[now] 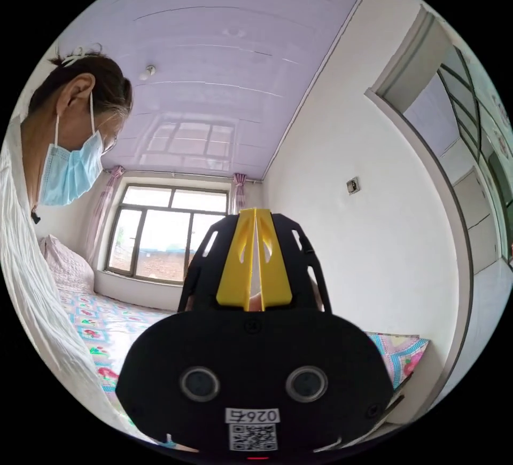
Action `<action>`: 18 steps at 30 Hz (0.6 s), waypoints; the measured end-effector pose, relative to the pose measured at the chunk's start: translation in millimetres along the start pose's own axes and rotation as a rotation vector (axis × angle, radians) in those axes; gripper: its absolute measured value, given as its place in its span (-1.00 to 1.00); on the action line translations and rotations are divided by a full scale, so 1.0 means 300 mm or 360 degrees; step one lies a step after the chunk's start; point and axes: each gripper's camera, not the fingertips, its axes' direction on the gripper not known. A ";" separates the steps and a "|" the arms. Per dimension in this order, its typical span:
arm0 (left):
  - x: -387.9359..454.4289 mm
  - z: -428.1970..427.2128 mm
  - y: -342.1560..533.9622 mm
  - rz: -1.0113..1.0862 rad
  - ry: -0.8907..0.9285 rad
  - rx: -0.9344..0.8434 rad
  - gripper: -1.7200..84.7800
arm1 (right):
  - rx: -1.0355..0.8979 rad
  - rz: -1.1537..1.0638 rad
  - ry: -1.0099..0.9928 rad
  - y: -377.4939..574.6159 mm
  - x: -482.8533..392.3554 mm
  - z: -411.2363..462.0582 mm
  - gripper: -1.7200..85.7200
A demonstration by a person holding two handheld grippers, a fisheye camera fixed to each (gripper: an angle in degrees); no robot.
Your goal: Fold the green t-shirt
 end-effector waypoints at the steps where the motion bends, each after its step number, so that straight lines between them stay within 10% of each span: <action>1: 0.020 0.019 -0.001 0.0046 -0.0054 -0.0025 -0.98 | 0.0009 -0.0041 0.0070 -0.002 -0.015 -0.008 -0.98; 18: -0.025 0.116 0.052 0.0041 -0.0173 -0.0131 -0.98 | -0.0053 -0.0041 0.0126 0.011 -0.030 0.048 -0.98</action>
